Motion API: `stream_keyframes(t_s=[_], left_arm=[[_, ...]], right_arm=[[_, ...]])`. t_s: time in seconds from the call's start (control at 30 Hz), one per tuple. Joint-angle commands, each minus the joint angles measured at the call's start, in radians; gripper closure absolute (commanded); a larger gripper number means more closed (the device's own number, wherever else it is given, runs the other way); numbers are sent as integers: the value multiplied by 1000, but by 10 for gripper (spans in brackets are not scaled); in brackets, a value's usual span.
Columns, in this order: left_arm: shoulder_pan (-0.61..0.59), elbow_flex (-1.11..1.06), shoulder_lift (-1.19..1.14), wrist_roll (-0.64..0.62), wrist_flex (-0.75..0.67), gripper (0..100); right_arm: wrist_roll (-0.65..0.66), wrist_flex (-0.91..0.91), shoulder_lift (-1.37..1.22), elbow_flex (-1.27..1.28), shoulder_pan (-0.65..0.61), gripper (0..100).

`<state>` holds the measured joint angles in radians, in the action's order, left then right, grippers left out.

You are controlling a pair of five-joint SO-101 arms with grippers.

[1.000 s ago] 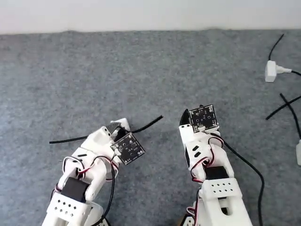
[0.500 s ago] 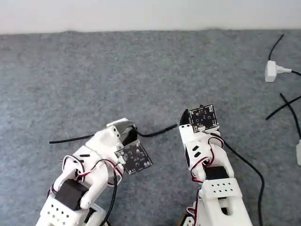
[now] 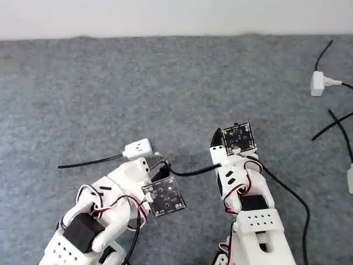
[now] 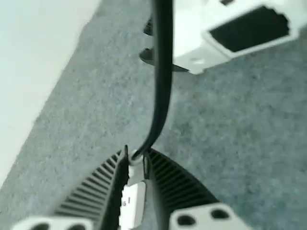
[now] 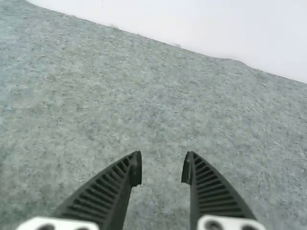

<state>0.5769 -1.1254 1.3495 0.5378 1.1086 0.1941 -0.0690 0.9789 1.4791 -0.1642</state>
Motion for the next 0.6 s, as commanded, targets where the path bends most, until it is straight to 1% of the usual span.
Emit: stream_keyframes(t_s=[0.0, 0.2, 0.3, 0.4, 0.47, 0.5, 0.57], left_arm=[[40, 44, 11, -9, 68, 991], [219, 41, 14, -8, 160, 991], [265, 42, 14, -8, 172, 991], [262, 36, 14, -8, 167, 991], [235, 25, 14, -37, 146, 991], [206, 7, 14, -61, 110, 991], [104, -58, 14, -74, 11, 991]], right_arm=[[-3, 16, -10, -14, -2, 836], [-3, 16, -10, -14, -2, 836], [-3, 15, -10, -14, -2, 836], [-3, 15, -10, -14, -2, 836], [-3, 15, -10, -14, -2, 836], [-3, 15, -10, -14, -2, 836], [-3, 15, -10, -14, -2, 836]])
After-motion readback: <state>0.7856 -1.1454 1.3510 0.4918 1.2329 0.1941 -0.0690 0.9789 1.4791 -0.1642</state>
